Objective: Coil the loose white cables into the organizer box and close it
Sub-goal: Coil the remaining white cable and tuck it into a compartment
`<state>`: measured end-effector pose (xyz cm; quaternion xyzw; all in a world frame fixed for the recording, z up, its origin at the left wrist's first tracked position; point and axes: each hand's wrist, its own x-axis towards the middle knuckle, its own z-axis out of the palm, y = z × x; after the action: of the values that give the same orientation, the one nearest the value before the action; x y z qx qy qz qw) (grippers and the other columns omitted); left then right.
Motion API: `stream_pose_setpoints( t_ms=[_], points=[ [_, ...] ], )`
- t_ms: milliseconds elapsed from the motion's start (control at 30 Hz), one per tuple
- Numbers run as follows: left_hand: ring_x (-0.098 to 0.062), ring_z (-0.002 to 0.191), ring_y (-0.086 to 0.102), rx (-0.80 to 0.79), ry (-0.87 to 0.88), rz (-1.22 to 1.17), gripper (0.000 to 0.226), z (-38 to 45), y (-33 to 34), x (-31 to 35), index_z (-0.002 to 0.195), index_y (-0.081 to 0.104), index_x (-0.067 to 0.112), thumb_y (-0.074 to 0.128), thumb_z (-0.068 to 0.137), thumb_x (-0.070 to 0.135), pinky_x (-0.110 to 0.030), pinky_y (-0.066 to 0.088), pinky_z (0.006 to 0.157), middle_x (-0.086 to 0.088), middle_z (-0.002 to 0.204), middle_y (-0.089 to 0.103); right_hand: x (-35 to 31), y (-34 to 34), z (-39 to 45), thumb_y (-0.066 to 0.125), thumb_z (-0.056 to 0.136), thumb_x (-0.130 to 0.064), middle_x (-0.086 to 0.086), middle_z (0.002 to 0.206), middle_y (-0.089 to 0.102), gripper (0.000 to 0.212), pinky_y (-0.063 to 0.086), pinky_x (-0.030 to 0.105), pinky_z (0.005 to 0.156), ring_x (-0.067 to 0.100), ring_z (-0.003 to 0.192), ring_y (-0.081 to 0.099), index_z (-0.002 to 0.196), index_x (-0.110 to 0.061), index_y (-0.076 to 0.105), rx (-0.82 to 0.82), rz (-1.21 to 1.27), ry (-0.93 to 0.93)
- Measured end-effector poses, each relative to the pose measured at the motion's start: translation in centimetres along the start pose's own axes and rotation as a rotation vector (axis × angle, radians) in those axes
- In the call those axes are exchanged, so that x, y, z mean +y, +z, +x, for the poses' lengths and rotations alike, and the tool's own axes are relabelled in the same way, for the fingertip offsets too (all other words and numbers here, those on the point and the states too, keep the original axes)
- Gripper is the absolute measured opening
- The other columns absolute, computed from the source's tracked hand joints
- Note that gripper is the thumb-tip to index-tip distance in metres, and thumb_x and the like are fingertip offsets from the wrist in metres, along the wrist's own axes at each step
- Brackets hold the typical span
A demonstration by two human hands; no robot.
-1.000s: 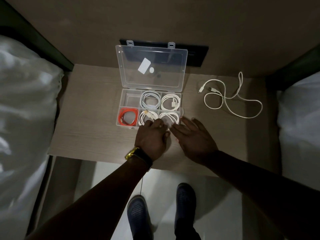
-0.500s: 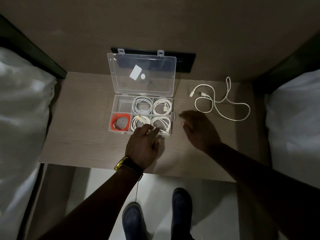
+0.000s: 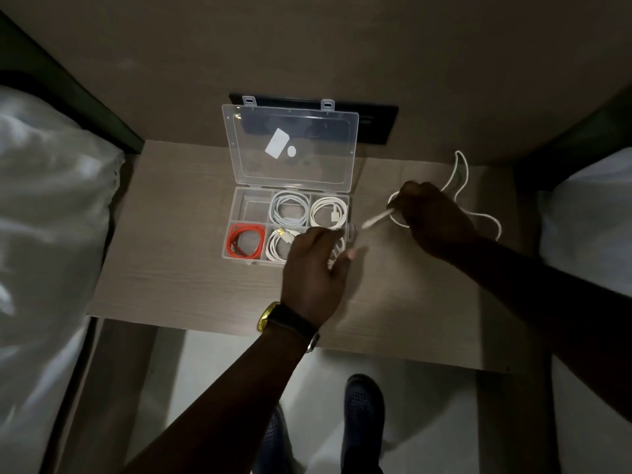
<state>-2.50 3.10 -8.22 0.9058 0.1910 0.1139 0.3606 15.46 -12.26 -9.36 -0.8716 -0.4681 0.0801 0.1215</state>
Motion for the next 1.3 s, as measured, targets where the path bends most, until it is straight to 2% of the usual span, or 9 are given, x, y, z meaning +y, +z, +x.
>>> stream_pose_setpoints(
  t_ms=[167, 300, 500, 633, 733, 900, 1033, 1167, 1300],
  points=[
    [-0.015, 0.089, 0.064, -0.318, -0.221, -0.435, 0.019, 1.7, 0.6, 5.8, 0.105, 0.064, 0.013, 0.056, 0.095, 0.027, -0.032, 0.051, 0.084, -0.002, 0.094, 0.069, -3.4, -3.9, -3.6, 0.047, 0.097, -0.013, 0.006, 0.091, 0.063, 0.024, 0.046, 0.036, 0.067, 0.024, 0.080, 0.057, 0.107, -0.014, 0.070, 0.037, 0.163, -0.208],
    [-0.008, 0.038, 0.043, -0.465, -0.672, -0.824, 0.026, 2.5, -0.1, 8.9, 0.084, 0.062, 0.012, 0.055, 0.095, 0.034, -0.019, 0.036, 0.040, 0.008, 0.050, 0.048, -4.1, -4.7, -5.4, 0.055, 0.098, -0.015, -0.016, 0.086, 0.060, 0.013, 0.043, 0.013, 0.069, -0.007, 0.074, 0.057, 0.106, -0.022, 0.063, 0.139, 0.474, 0.092],
    [-0.007, 0.044, 0.036, -0.906, -0.898, -1.349, 0.030, 0.9, -2.8, 10.4, 0.071, 0.055, 0.019, 0.048, 0.096, 0.036, -0.020, 0.029, 0.047, 0.007, 0.055, 0.043, -3.0, -4.7, -5.8, 0.058, 0.092, -0.007, -0.001, 0.071, 0.067, 0.023, 0.042, 0.009, 0.061, -0.003, 0.064, 0.058, 0.093, -0.026, 0.071, 0.319, 0.702, 0.370],
    [-0.009, 0.068, 0.057, -0.468, -0.705, -2.000, 0.020, 1.9, -5.0, 9.4, 0.091, 0.061, 0.014, 0.041, 0.094, 0.016, -0.021, 0.046, 0.067, 0.003, 0.076, 0.058, -5.6, -2.5, -9.8, 0.047, 0.100, -0.036, 0.007, 0.107, 0.074, 0.029, 0.053, 0.039, 0.083, 0.024, 0.099, 0.068, 0.120, -0.021, 0.062, -0.197, 0.294, 0.118],
    [-0.022, 0.087, 0.066, -0.121, -0.580, -1.672, 0.024, 3.4, -5.9, 7.0, 0.099, 0.060, 0.001, 0.037, 0.093, 0.006, -0.030, 0.052, 0.086, -0.009, 0.089, 0.067, -9.0, -3.2, -13.5, 0.032, 0.101, -0.052, -0.005, 0.090, 0.071, 0.030, 0.050, 0.031, 0.063, 0.020, 0.079, 0.069, 0.116, -0.030, 0.045, -0.326, 0.242, -0.071],
    [-0.025, 0.063, 0.055, -0.519, -0.519, -1.041, 0.018, -0.6, -3.5, 8.2, 0.087, 0.055, -0.010, 0.041, 0.090, 0.000, -0.029, 0.046, 0.062, -0.017, 0.073, 0.055, -7.2, -9.5, -9.7, 0.036, 0.098, -0.055, -0.011, 0.074, 0.063, 0.035, 0.053, 0.036, 0.057, 0.013, 0.063, 0.064, 0.097, -0.030, 0.059, 0.106, 0.299, -0.080],
    [-0.009, 0.042, 0.031, -0.605, -0.713, -1.599, 0.027, -2.7, -4.1, 9.5, 0.084, 0.064, 0.005, 0.043, 0.091, 0.021, -0.023, 0.024, 0.046, 0.003, 0.052, 0.042, -5.2, -10.5, -4.9, 0.070, 0.082, -0.050, 0.002, 0.073, 0.068, 0.036, 0.050, 0.028, 0.063, 0.010, 0.068, 0.064, 0.078, -0.014, 0.074, 0.291, 0.553, 0.037],
    [-0.008, 0.046, 0.034, -0.485, -0.631, -2.020, 0.025, -0.8, -6.8, 9.9, 0.086, 0.057, 0.011, 0.036, 0.094, 0.021, -0.022, 0.031, 0.050, 0.006, 0.056, 0.043, -8.5, -6.4, -6.8, 0.051, 0.090, -0.046, -0.005, 0.058, 0.059, 0.033, 0.043, 0.033, 0.063, -0.001, 0.060, 0.052, 0.069, -0.026, 0.065, 0.099, 0.693, 0.165],
    [-0.014, 0.073, 0.057, -0.067, -0.426, -1.569, 0.024, 1.4, -10.1, 7.8, 0.090, 0.057, 0.006, 0.034, 0.097, 0.010, -0.022, 0.049, 0.073, -0.006, 0.080, 0.057, -12.1, -5.6, -12.5, 0.030, 0.099, -0.060, 0.000, 0.075, 0.064, 0.048, 0.050, 0.041, 0.067, 0.013, 0.071, 0.064, 0.098, -0.021, 0.058, -0.240, 0.605, -0.063]
  ],
)
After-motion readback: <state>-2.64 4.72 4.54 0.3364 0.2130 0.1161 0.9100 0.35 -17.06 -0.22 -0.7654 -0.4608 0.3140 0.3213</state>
